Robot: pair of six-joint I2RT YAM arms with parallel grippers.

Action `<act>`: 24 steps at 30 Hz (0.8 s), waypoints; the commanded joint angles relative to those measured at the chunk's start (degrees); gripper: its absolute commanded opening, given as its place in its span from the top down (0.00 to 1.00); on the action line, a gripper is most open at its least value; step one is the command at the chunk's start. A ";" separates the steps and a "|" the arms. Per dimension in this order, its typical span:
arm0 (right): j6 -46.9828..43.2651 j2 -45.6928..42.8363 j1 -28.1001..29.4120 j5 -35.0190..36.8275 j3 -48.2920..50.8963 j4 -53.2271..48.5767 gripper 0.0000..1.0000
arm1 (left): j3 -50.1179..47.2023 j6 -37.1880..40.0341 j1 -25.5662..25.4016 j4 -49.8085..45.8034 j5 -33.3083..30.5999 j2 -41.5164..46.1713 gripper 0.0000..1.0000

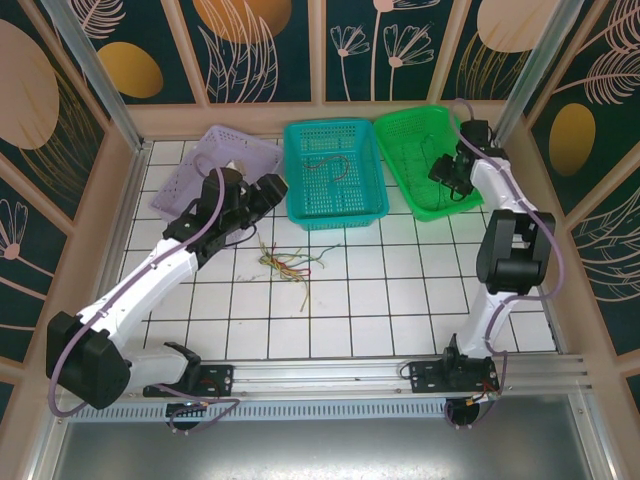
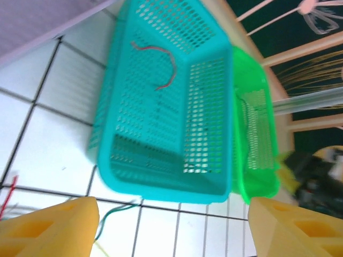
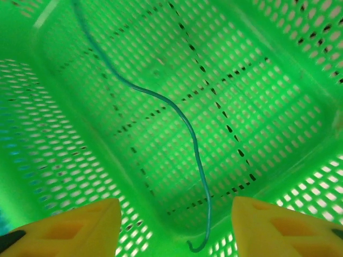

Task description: Untangle the cables

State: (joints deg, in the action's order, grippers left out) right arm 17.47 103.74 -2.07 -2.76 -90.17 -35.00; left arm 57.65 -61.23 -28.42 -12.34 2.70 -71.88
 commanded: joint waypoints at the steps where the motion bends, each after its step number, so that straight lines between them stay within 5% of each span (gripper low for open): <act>1: 2.83 -10.08 -0.10 4.31 -1.52 -0.29 0.41 | -2.92 -2.93 -0.29 -6.56 -2.68 1.65 0.25; 5: 3.61 -18.35 4.37 6.05 5.20 1.91 0.46 | -5.84 -5.41 -0.31 -11.25 -2.55 0.18 0.25; 15: 17.35 -35.57 32.73 -3.02 40.56 13.11 0.51 | -17.69 -14.50 -0.32 0.48 4.59 -4.61 0.24; 20: 23.94 -34.85 36.74 -7.17 45.40 15.07 0.51 | -18.07 -14.01 -1.26 3.05 5.06 -8.31 0.28; 24: 26.21 -31.33 36.72 -11.10 46.01 16.61 0.53 | -17.74 -13.03 -2.44 5.69 4.18 -12.11 0.42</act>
State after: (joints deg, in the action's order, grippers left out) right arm 39.42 70.96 34.39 -9.96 -44.82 -22.48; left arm 40.07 -74.59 -30.04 -10.11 6.92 -81.73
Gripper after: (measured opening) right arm 0.473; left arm 0.597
